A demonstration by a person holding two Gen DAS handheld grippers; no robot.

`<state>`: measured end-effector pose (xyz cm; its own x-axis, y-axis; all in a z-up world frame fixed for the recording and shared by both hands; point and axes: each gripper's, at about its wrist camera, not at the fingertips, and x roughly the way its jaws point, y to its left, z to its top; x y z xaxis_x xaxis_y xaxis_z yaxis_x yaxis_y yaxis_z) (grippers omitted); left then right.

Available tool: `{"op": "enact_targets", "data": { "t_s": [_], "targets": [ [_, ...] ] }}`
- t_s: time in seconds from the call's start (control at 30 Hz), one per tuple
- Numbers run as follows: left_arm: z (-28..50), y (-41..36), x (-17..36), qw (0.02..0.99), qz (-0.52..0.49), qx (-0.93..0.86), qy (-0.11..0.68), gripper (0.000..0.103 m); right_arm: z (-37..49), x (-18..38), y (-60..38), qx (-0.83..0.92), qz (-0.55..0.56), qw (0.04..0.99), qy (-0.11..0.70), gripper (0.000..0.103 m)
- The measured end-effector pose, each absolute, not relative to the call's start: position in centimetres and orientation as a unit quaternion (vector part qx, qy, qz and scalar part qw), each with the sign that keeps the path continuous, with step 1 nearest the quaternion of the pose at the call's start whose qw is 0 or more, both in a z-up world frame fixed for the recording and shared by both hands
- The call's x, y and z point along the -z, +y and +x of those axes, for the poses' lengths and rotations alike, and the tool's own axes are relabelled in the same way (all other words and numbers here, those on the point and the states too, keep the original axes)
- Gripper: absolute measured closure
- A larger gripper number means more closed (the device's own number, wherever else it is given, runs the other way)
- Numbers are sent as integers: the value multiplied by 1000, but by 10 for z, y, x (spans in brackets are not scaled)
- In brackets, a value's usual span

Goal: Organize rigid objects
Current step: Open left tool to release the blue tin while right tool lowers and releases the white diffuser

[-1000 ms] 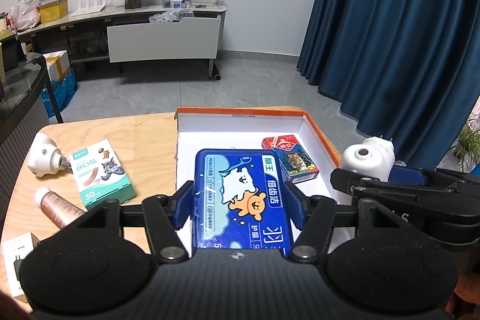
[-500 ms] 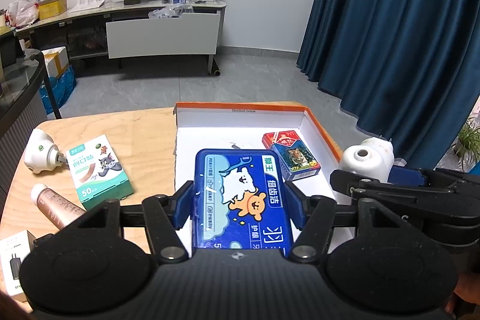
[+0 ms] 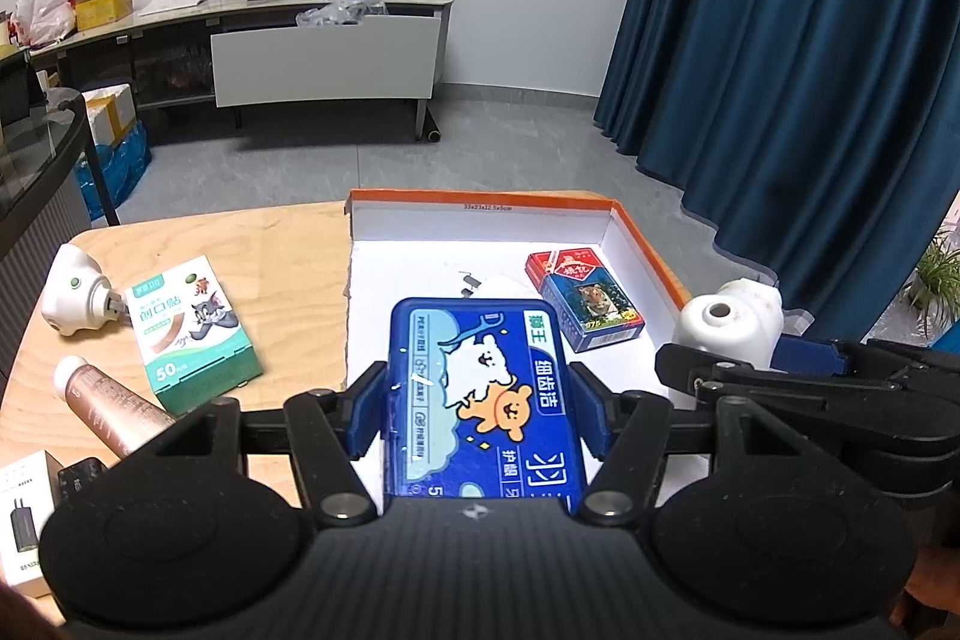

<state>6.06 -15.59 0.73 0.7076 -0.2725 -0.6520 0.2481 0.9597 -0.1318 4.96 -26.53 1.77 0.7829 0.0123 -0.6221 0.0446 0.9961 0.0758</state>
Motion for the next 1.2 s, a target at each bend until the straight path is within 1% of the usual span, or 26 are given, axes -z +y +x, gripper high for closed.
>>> {"op": "enact_targets", "data": {
  "t_s": [1.2],
  "targets": [
    [68,-150,9,918,-25,131,373,39,66,2,-256,0,37,930,367,27]
  ]
}}
